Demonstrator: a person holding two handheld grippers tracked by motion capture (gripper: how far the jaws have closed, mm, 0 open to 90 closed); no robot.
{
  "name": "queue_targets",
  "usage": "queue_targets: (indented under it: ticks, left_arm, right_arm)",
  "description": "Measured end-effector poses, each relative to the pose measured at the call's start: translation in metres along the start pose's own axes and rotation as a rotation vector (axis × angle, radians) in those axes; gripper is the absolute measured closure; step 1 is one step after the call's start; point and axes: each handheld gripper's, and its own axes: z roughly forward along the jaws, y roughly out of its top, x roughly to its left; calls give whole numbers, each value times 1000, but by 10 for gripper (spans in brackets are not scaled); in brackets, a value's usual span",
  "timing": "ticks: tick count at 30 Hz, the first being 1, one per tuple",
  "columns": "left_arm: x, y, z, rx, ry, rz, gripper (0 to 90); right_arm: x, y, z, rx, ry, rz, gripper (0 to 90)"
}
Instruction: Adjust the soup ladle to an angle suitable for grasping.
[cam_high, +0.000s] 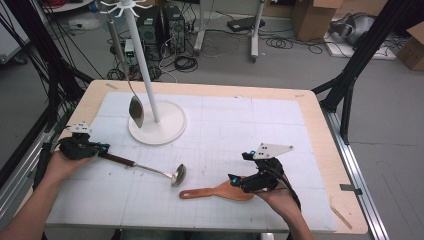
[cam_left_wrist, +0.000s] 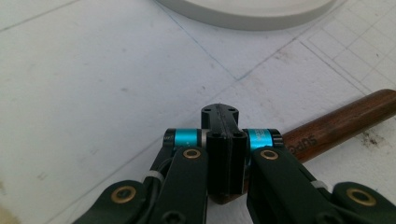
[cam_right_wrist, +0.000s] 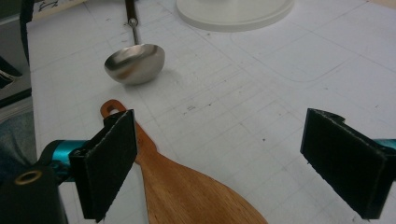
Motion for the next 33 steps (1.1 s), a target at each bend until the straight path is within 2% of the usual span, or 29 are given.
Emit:
queue_targets:
  ticks: [5, 15, 20, 33]
  left_arm:
    - [3, -2, -8, -19, 18, -9, 896]
    - [5, -11, -16, -14, 38, -22, 896]
    - [6, -15, -15, 0, 39, -24, 896]
    - [5, -18, -17, -13, 25, -16, 896]
  right_arm:
    - [0, 1, 1, -1, 3, -6, 101]
    - [0, -1, -1, -4, -3, -2, 101]
    - [1, -1, -2, -4, -2, 2, 101]
    - [0, -1, -1, -5, -3, 3, 101]
